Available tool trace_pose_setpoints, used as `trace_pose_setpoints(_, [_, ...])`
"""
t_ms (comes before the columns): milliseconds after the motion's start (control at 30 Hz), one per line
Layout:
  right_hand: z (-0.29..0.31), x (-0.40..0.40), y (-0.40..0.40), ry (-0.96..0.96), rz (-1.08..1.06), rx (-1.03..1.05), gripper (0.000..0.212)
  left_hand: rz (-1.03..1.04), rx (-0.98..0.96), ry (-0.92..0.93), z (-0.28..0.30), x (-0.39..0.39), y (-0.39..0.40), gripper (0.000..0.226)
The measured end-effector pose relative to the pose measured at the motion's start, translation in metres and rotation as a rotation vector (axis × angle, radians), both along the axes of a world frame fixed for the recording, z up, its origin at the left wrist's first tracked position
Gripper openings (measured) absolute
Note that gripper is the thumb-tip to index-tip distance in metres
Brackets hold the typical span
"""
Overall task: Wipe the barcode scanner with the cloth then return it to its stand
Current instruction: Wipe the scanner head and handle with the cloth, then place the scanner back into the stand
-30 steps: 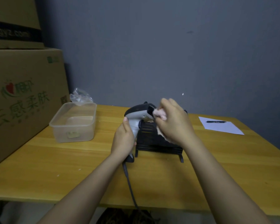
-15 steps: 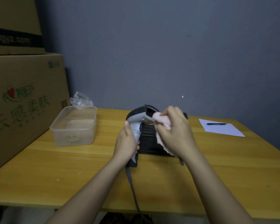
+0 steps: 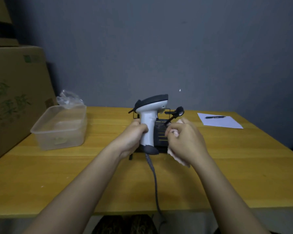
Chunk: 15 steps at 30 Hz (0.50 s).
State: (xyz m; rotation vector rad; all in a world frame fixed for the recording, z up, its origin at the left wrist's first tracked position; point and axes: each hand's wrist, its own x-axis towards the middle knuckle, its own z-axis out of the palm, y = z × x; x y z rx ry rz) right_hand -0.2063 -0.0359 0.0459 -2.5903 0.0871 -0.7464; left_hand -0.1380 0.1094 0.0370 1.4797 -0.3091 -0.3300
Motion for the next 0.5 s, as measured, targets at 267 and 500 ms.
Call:
trace_pose_setpoints(267, [0.010, 0.000, -0.027, 0.071, -0.013, -0.035, 0.031, 0.049, 0.030, -0.056, 0.016, 0.012, -0.055, 0.041])
trace_pose_setpoints(500, [0.014, 0.028, -0.040, 0.094, -0.261, -0.199, 0.051, 0.189, -0.050, -0.125, 0.040, 0.028, -0.099, 0.034])
